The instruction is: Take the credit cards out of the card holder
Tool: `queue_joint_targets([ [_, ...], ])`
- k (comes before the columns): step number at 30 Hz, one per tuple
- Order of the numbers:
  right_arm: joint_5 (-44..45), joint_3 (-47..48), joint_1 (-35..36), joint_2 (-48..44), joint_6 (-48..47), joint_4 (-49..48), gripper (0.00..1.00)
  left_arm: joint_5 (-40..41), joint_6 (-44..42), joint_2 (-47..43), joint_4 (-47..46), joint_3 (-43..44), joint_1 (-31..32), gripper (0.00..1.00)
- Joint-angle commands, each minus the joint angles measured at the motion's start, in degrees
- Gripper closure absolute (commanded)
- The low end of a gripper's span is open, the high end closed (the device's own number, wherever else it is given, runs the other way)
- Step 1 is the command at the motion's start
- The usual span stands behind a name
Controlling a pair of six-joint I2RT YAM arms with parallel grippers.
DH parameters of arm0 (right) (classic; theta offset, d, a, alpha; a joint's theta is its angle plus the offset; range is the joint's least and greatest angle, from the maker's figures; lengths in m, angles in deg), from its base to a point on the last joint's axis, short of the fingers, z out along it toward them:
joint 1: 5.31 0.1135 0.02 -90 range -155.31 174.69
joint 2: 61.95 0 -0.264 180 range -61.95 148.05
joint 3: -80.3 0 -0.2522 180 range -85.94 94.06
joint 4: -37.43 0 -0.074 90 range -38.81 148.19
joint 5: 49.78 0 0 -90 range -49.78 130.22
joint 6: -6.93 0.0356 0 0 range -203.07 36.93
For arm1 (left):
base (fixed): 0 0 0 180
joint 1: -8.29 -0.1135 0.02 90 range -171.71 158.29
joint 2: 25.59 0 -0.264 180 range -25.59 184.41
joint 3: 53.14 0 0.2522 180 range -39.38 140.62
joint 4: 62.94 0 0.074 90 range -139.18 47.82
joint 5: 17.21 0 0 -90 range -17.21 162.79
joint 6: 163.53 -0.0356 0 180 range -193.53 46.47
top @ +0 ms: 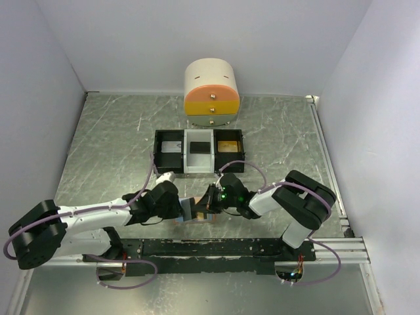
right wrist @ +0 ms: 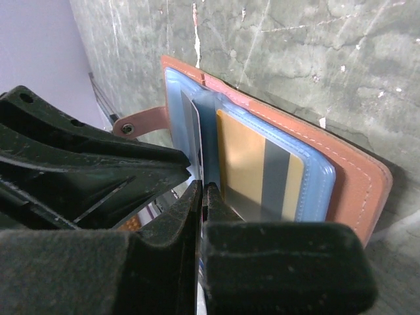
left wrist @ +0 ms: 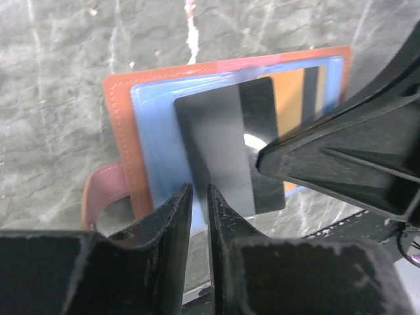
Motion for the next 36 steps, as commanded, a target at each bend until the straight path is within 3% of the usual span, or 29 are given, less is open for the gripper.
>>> queue_joint_targets([
  [1,1.2,0.6,0.2,0.3,-0.9,0.4,1.0,6.0,2.5,0.3,5.0,2.0,1.6,0.74],
  [4,0.7,2.7,0.2,0.0,-3.5,3.1,1.0,5.9,1.6,-0.1,4.7,1.2,1.6,0.74],
  [10,-0.3,5.5,0.1,0.0,-5.8,5.9,0.9,5.6,1.9,1.6,3.7,0.9,1.6,0.78],
  [21,-2.4,7.5,-0.2,2.8,-7.6,6.5,0.87,5.9,2.1,0.7,4.8,0.3,1.6,0.79],
  [30,0.2,7.9,-0.8,-0.4,-9.8,11.4,1.0,6.1,2.1,1.3,4.9,0.5,1.6,0.79],
  [36,-1.0,7.4,-1.8,-1.8,-10.4,11.8,1.0,5.9,2.0,2.2,4.9,0.8,1.6,0.8],
])
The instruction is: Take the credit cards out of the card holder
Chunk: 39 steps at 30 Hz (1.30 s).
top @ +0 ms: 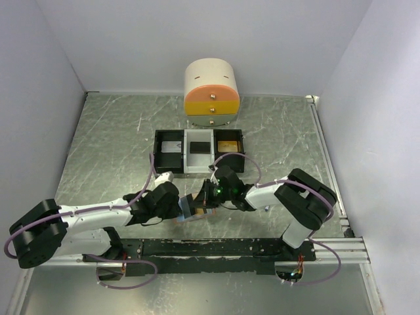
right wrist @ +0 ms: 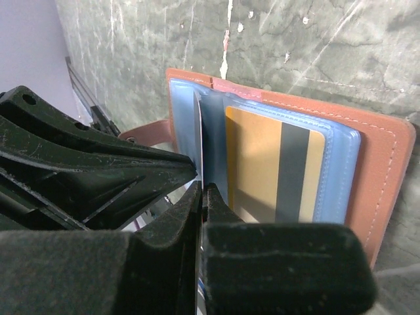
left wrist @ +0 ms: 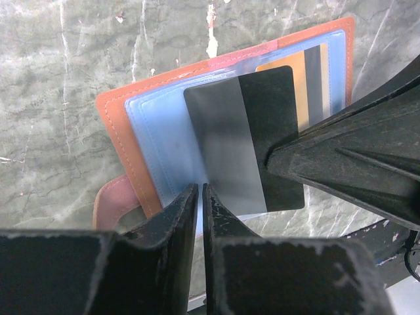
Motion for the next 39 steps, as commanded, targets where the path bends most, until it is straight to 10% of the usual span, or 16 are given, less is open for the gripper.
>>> queue_joint_targets([
  [1,0.7,0.0,-0.8,-1.8,-1.4,1.4,1.0,1.4,-0.1,1.2,2.4,0.6,0.3,0.8],
  [39,3.9,-0.2,-0.9,-10.0,-3.5,7.1,1.0,2.9,0.8,-4.4,5.1,0.7,0.3,0.75],
])
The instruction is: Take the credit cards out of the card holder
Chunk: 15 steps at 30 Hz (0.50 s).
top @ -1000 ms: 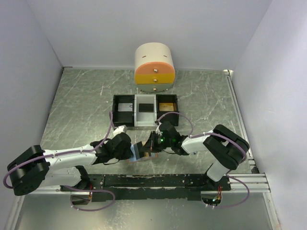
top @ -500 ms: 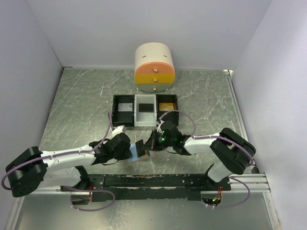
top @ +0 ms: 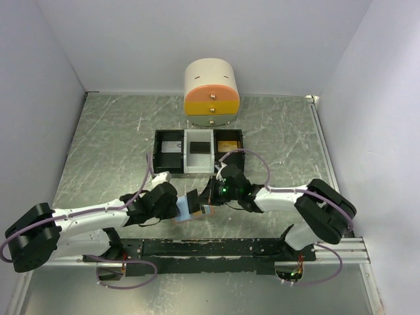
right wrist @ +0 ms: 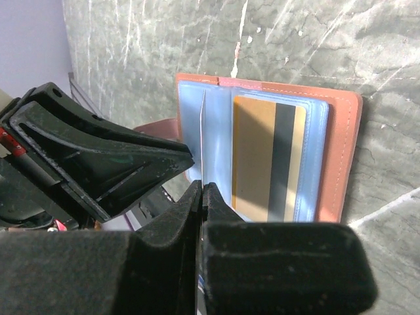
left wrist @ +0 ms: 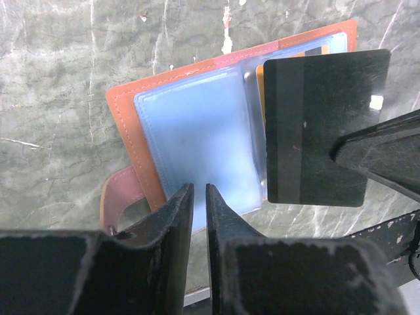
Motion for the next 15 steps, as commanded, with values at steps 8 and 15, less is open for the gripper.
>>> queue_joint_targets([
  [8,-4.4,4.2,-0.1,8.0,-2.1,-0.6,1.0,1.6,0.4,-2.6,2.1,0.7,0.3,0.73],
  [15,-3.2,4.9,-0.1,7.4,-3.9,1.1,1.0,0.5,-0.2,-4.4,1.5,0.4,0.3,0.66],
])
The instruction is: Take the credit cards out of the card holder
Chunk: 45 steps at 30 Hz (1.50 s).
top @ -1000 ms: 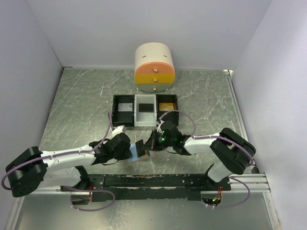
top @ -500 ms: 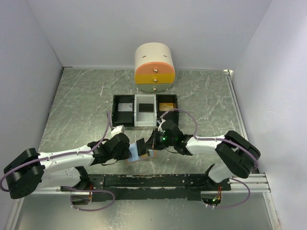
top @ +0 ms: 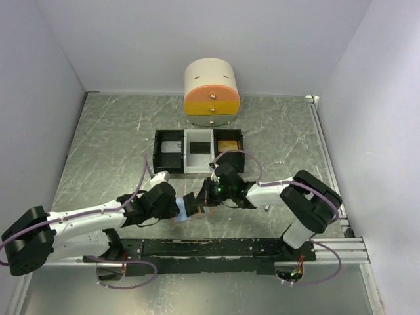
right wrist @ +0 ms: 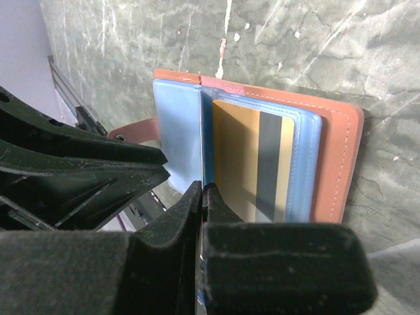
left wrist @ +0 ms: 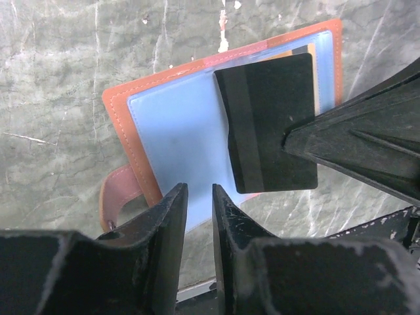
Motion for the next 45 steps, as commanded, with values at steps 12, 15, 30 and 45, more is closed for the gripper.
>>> queue_joint_targets([
  [12,2.7,2.3,-0.1,-5.5,-3.6,4.7,1.0,0.7,1.0,-8.3,1.7,-0.7,0.3,0.55],
  [15,1.4,2.5,0.0,-5.5,-4.0,3.7,1.0,0.3,1.1,-9.0,1.8,-0.8,0.3,0.51],
  [30,9.7,1.0,-0.2,-13.0,-10.2,1.4,1.0,-0.3,-6.9,-6.6,10.7,8.8,-3.7,0.18],
  [45,30.4,9.5,-0.8,-21.8,-49.5,14.0,1.0,-17.2,-26.8,-8.7,17.9,19.1,-28.8,0.0],
])
